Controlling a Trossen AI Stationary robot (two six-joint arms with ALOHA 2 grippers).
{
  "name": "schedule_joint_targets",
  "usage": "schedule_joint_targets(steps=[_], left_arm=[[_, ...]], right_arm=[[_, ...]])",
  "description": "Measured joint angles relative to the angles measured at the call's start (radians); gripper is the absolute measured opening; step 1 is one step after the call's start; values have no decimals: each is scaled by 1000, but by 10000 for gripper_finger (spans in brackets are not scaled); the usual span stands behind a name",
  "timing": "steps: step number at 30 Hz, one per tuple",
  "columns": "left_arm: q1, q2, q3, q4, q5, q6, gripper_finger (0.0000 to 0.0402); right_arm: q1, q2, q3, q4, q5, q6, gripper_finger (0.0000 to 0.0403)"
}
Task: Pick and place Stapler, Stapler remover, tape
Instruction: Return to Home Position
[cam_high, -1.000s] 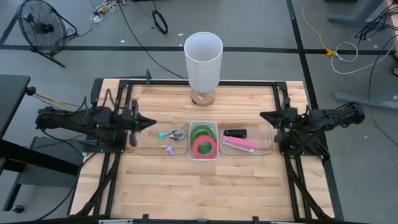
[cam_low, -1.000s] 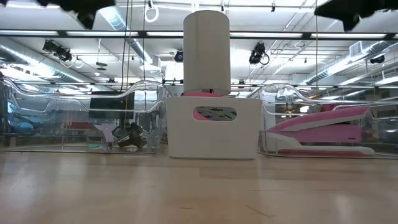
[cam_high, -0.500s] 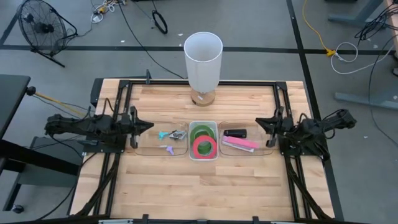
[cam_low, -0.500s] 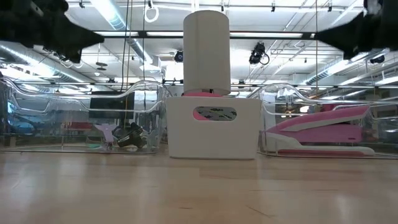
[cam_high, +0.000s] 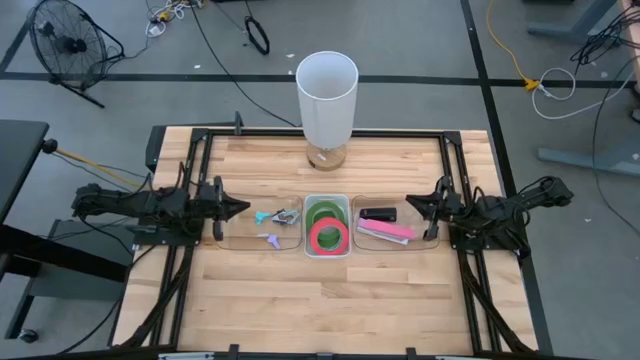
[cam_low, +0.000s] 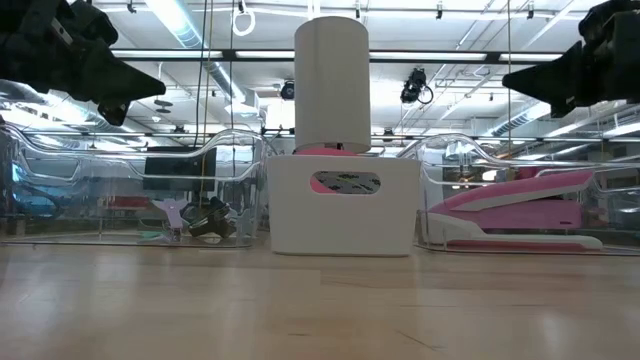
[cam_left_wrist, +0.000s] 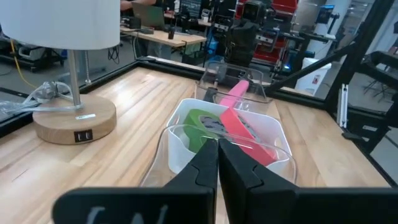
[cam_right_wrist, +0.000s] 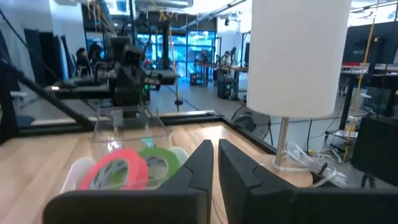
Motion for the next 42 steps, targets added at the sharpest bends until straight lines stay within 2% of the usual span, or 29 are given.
schedule_joint_targets(steps=[14,19,25,37,42], left_arm=[[0,-1,-6,5,-3,0,16],[2,-54,-127,189,3,0,16],[14,-104,-127,253,45,-22,16],[136,-103,-127,244,45,-27,16],[187,-104,-127,237,45,-27,16]], right_arm=[[0,0,0,8,3,0,26],[-17,-17,0,3,-1,0,26],[-92,-76,2,1,-4,0,26],[-225,-77,0,32,-33,0,26],[-234,-77,0,42,1,0,26]])
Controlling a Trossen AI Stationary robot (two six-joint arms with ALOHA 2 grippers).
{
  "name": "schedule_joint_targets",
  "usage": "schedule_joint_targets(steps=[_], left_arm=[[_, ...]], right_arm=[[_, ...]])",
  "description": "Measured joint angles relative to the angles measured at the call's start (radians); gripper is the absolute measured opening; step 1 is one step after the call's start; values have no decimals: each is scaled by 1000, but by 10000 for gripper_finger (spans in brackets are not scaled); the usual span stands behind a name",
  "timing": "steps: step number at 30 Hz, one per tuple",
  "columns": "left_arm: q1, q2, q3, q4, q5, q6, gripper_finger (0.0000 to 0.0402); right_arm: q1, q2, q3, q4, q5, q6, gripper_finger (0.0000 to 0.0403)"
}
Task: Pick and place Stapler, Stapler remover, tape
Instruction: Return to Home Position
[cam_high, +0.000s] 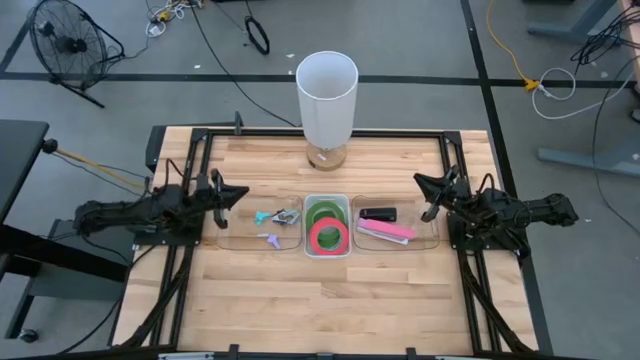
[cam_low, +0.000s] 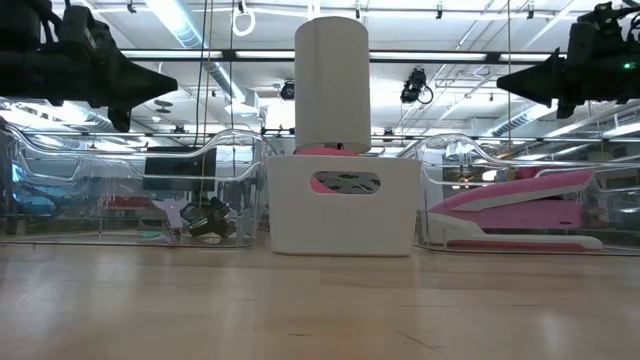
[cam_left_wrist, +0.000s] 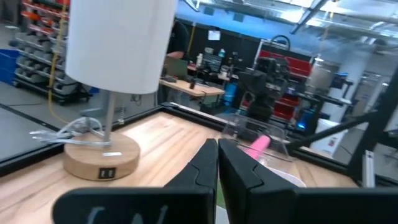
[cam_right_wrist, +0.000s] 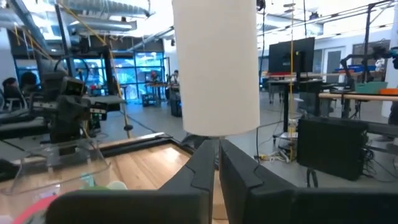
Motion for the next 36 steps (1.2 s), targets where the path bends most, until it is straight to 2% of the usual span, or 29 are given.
schedule_joint_targets(steps=[13,14,19,22,27,32,36], left_arm=[[84,1,0,1,0,0,16],[90,1,0,1,0,0,16],[101,1,0,2,0,0,16],[100,1,-1,2,0,1,16],[98,1,-1,2,0,1,16],[98,1,-1,2,0,1,16],[98,1,-1,2,0,1,16]], right_arm=[[1,5,0,-9,-10,-3,26],[1,5,0,-14,-52,-4,26],[2,5,0,-84,-393,-8,26],[2,5,0,-132,-523,-7,26],[2,7,0,-195,-571,9,26],[2,6,0,-190,-576,147,26],[2,7,0,-190,-576,184,26]])
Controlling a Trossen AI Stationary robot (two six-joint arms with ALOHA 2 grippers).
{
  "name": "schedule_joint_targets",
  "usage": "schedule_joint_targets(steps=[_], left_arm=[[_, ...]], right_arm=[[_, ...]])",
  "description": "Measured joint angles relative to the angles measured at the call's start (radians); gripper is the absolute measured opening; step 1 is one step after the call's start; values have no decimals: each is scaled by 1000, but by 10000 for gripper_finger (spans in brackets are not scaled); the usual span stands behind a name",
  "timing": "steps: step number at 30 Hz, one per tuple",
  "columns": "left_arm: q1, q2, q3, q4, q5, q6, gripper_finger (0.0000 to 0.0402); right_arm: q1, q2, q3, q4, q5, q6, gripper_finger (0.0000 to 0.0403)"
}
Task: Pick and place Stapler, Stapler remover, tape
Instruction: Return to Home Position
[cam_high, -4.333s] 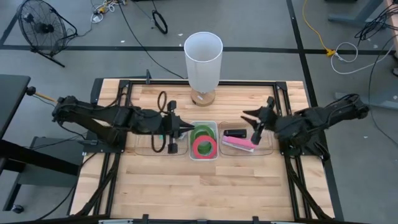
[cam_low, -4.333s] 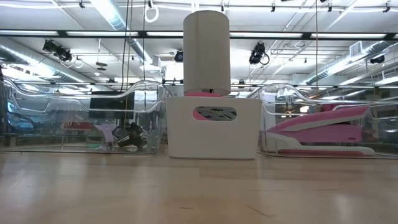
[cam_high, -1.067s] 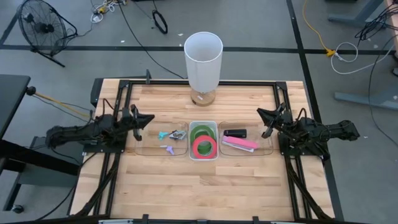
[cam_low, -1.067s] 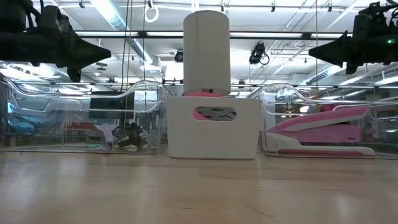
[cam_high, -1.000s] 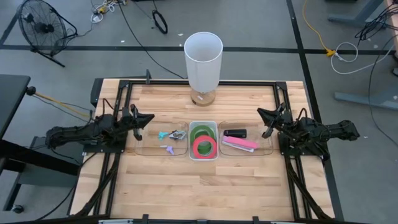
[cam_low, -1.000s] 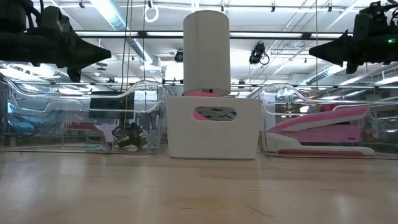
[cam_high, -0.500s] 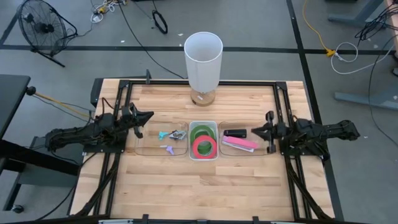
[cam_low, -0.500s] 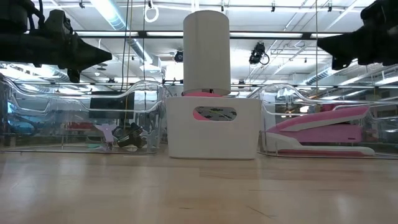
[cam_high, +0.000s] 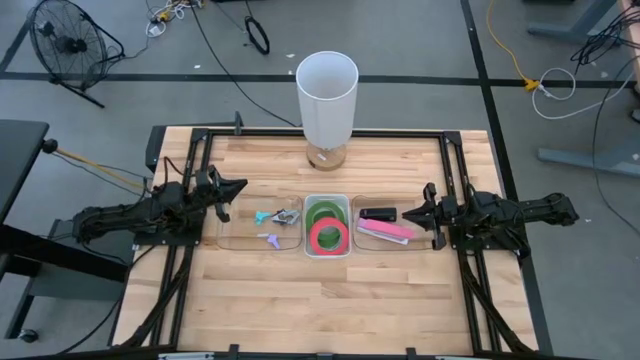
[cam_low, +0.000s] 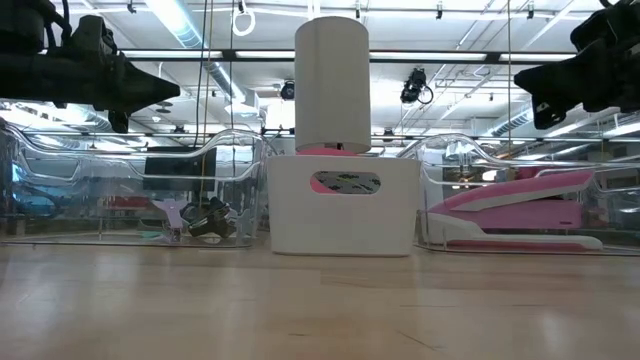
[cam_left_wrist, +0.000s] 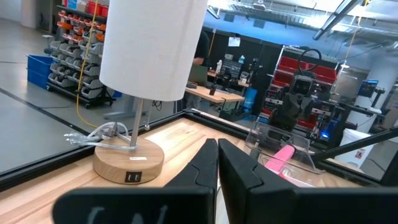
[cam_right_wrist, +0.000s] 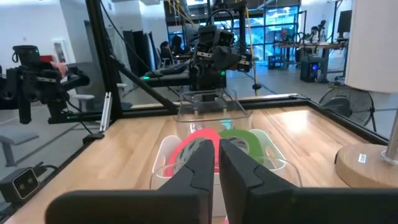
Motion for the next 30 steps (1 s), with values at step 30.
schedule_joint_targets(steps=[30], left_arm=[[-111,0,0,-59,413,410,16]], right_arm=[[0,0,0,0,2,-1,26]])
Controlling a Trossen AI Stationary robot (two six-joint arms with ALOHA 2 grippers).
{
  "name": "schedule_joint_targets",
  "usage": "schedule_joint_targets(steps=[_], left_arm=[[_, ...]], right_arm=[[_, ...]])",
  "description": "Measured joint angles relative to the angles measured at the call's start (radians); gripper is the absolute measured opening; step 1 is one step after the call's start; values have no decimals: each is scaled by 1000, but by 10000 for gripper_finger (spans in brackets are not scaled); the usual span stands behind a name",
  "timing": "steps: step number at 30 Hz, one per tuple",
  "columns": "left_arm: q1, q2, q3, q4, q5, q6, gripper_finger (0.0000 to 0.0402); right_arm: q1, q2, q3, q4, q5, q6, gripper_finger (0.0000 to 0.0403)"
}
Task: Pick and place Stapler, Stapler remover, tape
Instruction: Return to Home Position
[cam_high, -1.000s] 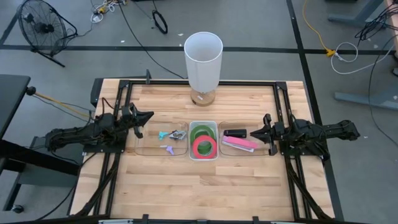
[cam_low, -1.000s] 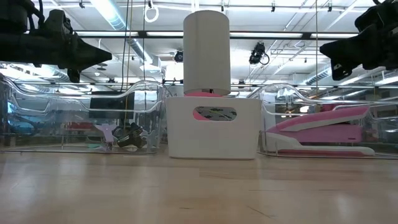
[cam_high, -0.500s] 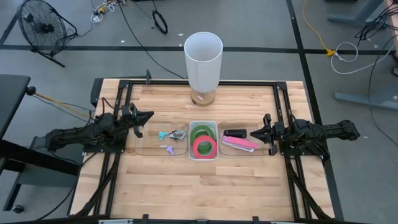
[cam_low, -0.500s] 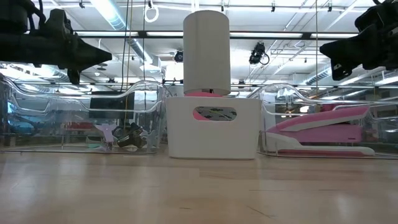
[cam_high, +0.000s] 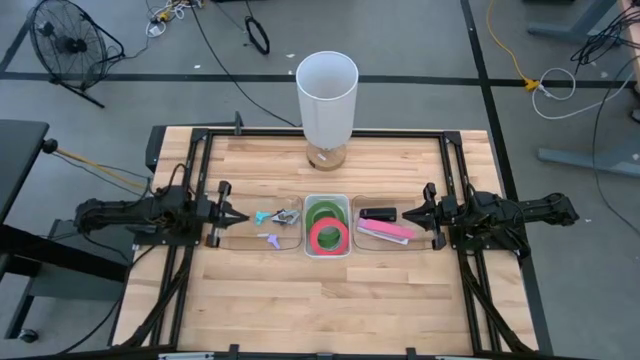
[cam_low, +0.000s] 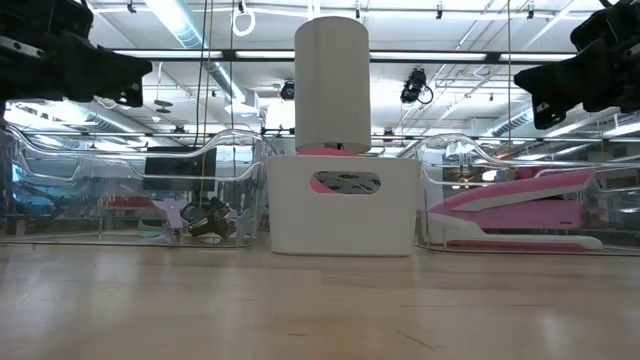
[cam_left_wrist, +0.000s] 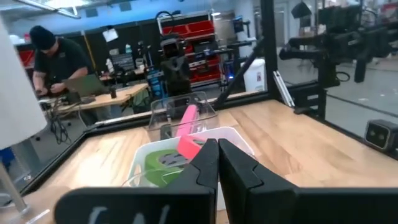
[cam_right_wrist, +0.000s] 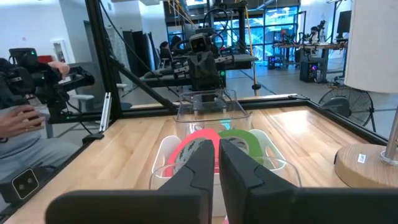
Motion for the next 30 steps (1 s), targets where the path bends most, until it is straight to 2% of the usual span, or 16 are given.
schedule_joint_targets(steps=[9,15,22,30], left_arm=[[-40,2,0,-15,8,-15,16],[-70,4,0,-4,96,9,16],[-74,4,0,31,10,10,16],[-74,5,0,41,0,10,16]], right_arm=[[0,0,0,0,0,0,26],[0,0,0,0,0,0,26],[0,0,0,0,0,0,26],[0,0,0,0,0,0,26]])
